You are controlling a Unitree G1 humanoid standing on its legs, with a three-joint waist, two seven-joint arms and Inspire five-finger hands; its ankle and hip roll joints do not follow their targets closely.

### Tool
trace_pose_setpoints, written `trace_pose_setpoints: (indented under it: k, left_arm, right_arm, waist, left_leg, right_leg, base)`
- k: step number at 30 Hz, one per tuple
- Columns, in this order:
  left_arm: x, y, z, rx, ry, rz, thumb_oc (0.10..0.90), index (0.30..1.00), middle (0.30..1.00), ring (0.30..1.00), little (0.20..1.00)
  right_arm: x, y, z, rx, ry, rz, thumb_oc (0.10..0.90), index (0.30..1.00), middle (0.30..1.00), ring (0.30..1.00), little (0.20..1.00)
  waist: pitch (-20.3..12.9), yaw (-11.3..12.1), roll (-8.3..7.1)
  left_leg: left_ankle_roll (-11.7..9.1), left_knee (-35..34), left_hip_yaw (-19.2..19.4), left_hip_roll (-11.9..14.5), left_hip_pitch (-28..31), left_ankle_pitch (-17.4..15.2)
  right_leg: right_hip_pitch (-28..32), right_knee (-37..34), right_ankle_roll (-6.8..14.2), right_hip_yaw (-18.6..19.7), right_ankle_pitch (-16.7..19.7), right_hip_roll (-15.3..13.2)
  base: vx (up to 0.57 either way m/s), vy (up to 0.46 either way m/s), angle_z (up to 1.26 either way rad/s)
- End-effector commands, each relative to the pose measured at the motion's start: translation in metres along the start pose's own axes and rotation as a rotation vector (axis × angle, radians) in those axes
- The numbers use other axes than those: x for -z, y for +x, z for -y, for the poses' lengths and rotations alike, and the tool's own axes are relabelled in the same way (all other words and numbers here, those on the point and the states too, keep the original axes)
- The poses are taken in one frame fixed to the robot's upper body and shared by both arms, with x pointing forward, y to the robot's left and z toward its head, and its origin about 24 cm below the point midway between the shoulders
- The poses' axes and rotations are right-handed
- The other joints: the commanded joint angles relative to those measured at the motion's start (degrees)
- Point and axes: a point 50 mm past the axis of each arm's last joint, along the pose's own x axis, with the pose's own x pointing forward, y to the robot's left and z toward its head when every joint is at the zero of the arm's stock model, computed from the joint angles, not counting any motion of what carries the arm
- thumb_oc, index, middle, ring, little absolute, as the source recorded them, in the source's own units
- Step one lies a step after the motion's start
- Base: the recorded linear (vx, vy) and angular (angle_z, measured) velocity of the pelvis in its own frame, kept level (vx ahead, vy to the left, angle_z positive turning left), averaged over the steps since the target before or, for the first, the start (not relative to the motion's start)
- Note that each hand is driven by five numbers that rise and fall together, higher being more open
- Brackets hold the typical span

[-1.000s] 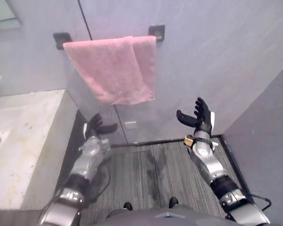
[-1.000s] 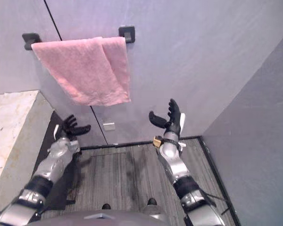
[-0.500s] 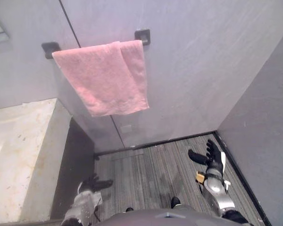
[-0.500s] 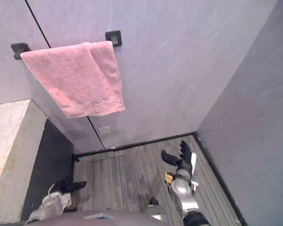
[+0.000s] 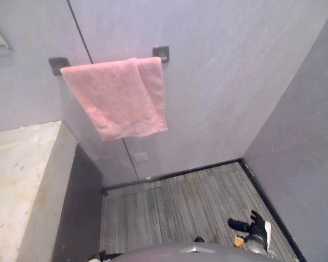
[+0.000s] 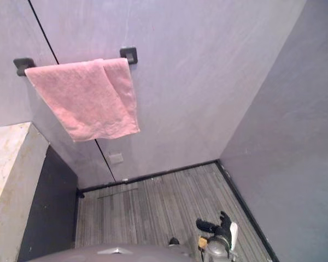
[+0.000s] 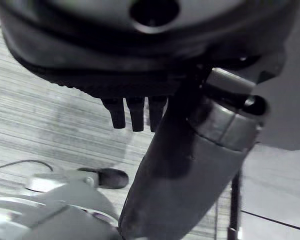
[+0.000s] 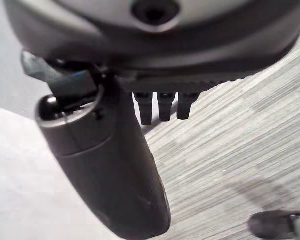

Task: Organize the bathroom.

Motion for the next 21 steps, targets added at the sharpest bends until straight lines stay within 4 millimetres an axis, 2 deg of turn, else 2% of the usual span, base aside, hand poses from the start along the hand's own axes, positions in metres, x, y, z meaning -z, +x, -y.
trace_pose_setpoints:
  k: [1, 4, 6, 9, 11, 13, 14, 16, 17, 18, 21]
  left_arm:
    - [-0.023, 0.001, 0.009, 0.024, 0.083, 0.043, 0.800, 0.900, 0.900, 0.900, 0.900]
    - [-0.028, 0.002, 0.008, 0.035, 0.204, 0.044, 0.800, 0.900, 0.900, 0.900, 0.900]
    - [-0.034, 0.002, 0.007, 0.039, 0.221, 0.048, 0.800, 0.900, 0.900, 0.900, 0.900]
    - [-0.046, 0.002, 0.010, 0.034, 0.229, 0.054, 0.800, 0.900, 0.900, 0.900, 0.900]
    - [-0.050, 0.001, 0.015, 0.045, 0.249, 0.064, 0.800, 0.900, 0.900, 0.900, 0.900]
    - [-0.053, 0.001, 0.018, 0.052, 0.256, 0.076, 0.800, 0.900, 0.900, 0.900, 0.900]
    - [-0.054, 0.001, 0.019, 0.055, 0.274, 0.085, 0.800, 0.900, 0.900, 0.900, 0.900]
    - [-0.055, 0.001, 0.019, 0.052, 0.297, 0.087, 0.800, 0.900, 0.900, 0.900, 0.900]
    - [-0.056, 0.001, 0.019, 0.051, 0.304, 0.090, 0.800, 0.900, 0.900, 0.900, 0.900]
    - [-0.057, 0.000, 0.023, 0.060, 0.317, 0.091, 0.800, 0.900, 0.900, 0.900, 0.900]
    - [-0.054, 0.000, 0.025, 0.053, 0.351, 0.086, 0.800, 0.900, 0.900, 0.900, 0.900]
  right_arm:
    - [-0.035, 0.009, -0.014, -0.061, 0.001, 0.082, 0.800, 0.900, 0.900, 0.900, 0.900]
    - [-0.013, 0.008, -0.017, -0.157, -0.033, -0.041, 0.800, 0.900, 0.900, 0.900, 0.900]
    - [-0.009, 0.006, -0.022, -0.217, -0.069, -0.063, 0.800, 0.900, 0.900, 0.900, 0.900]
    - [-0.004, 0.006, -0.027, -0.289, -0.085, -0.132, 0.800, 0.900, 0.900, 0.900, 0.900]
    - [-0.002, 0.007, -0.025, -0.307, -0.081, -0.171, 0.800, 0.900, 0.900, 0.900, 0.900]
    - [-0.001, 0.007, -0.025, -0.310, -0.084, -0.187, 0.800, 0.900, 0.900, 0.900, 0.900]
    - [-0.001, 0.006, -0.027, -0.313, -0.075, -0.198, 0.800, 0.900, 0.900, 0.900, 0.900]
    - [-0.003, 0.005, -0.032, -0.325, -0.062, -0.199, 0.800, 0.900, 0.900, 0.900, 0.900]
    - [-0.006, 0.005, -0.034, -0.334, -0.061, -0.193, 0.800, 0.900, 0.900, 0.900, 0.900]
    - [-0.014, 0.008, -0.033, -0.340, -0.055, -0.176, 0.800, 0.900, 0.900, 0.900, 0.900]
    - [-0.019, 0.011, -0.029, -0.339, -0.061, -0.163, 0.800, 0.900, 0.900, 0.900, 0.900]
  waist:
    - [2.84, 0.30, -0.54]
    - [4.17, 0.30, -1.63]
    - [4.72, 0.33, -1.94]
    - [5.03, 1.47, -1.27]
    - [4.88, 2.28, -0.90]
    - [4.83, 3.03, -1.01]
    - [4.72, 4.21, -1.44]
    - [4.75, 5.51, -1.94]
    - [5.00, 6.01, -2.20]
    - [6.06, 6.52, -2.18]
    - [7.73, 5.70, -1.80]
  left_leg:
    - [3.00, 0.18, 0.13, -4.92, 0.66, -2.05]
    - [3.30, 0.18, -0.40, -5.27, 0.25, -2.16]
    - [3.78, 0.18, -0.94, -5.18, -0.22, -1.72]
    - [4.61, 0.18, -1.49, -3.71, -2.50, 0.64]
    - [4.75, 0.18, -2.81, -2.92, -4.10, 2.06]
    - [4.69, 0.24, -3.49, -2.65, -5.66, 2.93]
    - [4.34, 0.95, -4.39, -2.49, -8.28, 3.73]
    - [3.11, 1.51, -4.64, -2.09, -11.87, 5.15]
    - [2.32, 1.75, -4.81, -1.87, -13.23, 6.14]
    - [0.88, 2.18, -4.61, -0.53, -15.24, 7.89]
    - [-0.28, 3.31, -3.04, 1.05, -16.39, 9.15]
  right_leg:
    - [-2.51, 0.03, 1.63, -1.31, 2.12, 1.57]
    - [-3.77, 0.15, 2.55, -2.07, 4.15, 1.03]
    - [-3.98, 2.94, 2.61, -1.42, 3.97, 0.85]
    - [-3.80, 13.95, 2.28, 0.04, -0.60, 0.29]
    - [-2.69, 17.62, 2.07, 2.27, -2.77, 0.33]
    - [-0.73, 17.69, 1.94, 3.97, -4.32, 0.60]
    - [2.80, 15.47, 1.32, 6.32, -7.01, 1.48]
    - [6.31, 10.50, -0.13, 8.19, -10.09, 3.38]
    - [7.36, 7.86, -0.87, 8.62, -10.36, 4.15]
    - [7.42, 4.99, -1.56, 8.64, -9.56, 5.16]
    - [6.92, 2.99, -2.76, 7.17, -8.26, 6.13]
  base:
    - [-0.15, 0.019, -0.03]
    - [-0.20, -0.020, -0.04]
    - [-0.26, -0.056, -0.02]
    - [-0.32, -0.083, 0.04]
    - [-0.28, -0.112, 0.07]
    - [-0.20, -0.141, 0.28]
    - [-0.21, -0.199, 0.49]
    - [-0.20, -0.199, 0.37]
    - [-0.28, -0.202, 0.42]
    - [-0.26, -0.171, 0.37]
    - [-0.30, -0.098, 0.48]
